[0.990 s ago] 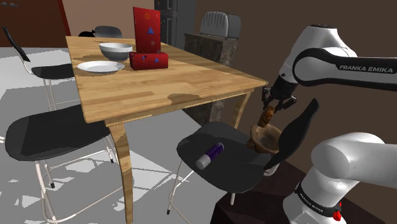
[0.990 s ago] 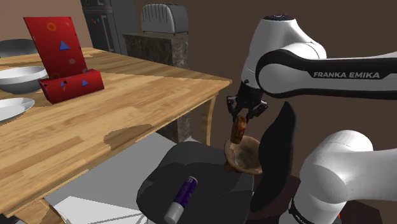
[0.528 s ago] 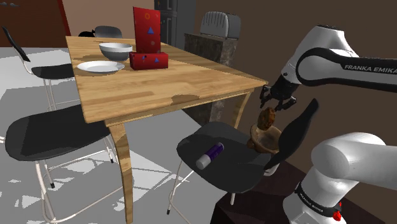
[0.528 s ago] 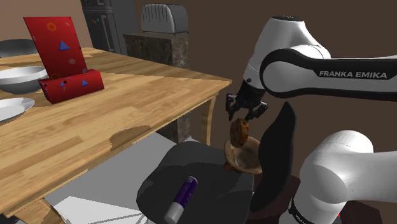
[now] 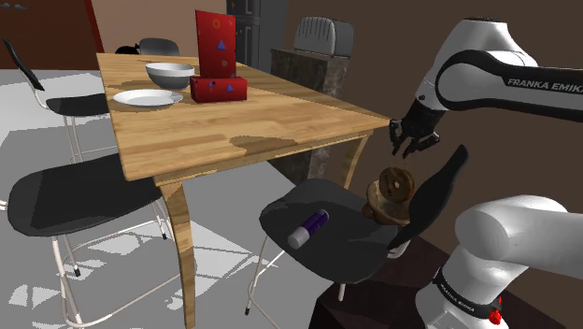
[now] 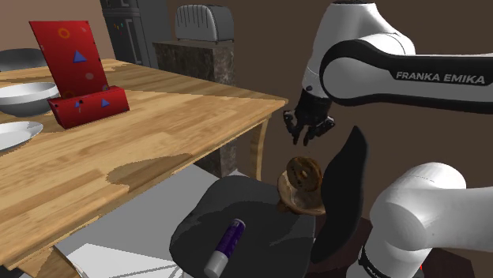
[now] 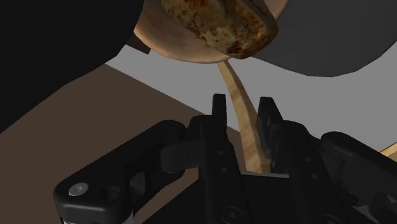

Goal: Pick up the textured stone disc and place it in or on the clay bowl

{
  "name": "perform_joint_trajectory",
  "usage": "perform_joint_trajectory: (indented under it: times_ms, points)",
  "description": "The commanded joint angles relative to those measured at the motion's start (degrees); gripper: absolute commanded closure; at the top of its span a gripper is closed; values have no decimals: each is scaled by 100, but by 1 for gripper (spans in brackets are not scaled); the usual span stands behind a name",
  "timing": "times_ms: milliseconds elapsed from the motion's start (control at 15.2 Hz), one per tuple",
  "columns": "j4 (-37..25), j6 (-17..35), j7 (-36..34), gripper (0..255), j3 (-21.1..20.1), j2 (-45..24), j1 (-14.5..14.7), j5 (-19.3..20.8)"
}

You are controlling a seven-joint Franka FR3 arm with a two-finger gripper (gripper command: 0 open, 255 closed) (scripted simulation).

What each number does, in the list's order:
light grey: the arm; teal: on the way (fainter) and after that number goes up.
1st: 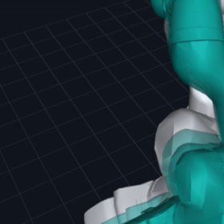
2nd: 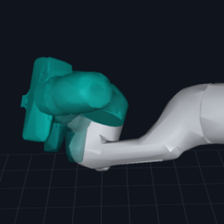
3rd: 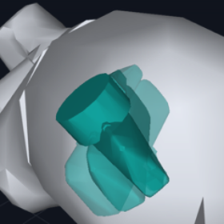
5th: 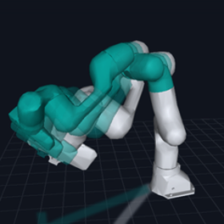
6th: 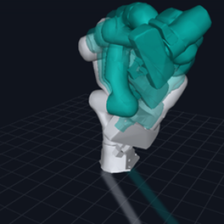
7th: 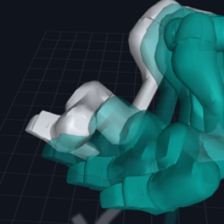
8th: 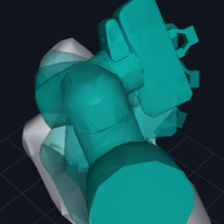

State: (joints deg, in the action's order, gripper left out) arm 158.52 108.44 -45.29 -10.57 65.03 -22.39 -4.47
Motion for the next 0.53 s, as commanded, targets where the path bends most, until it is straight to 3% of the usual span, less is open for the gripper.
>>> perform_joint_trajectory:
  times_ms: [0,462]
  points:
    - [-245,-1173,-29,0,-27,9,-18,119]
    - [-245,-1174,-13,0,-41,13,-39,104]
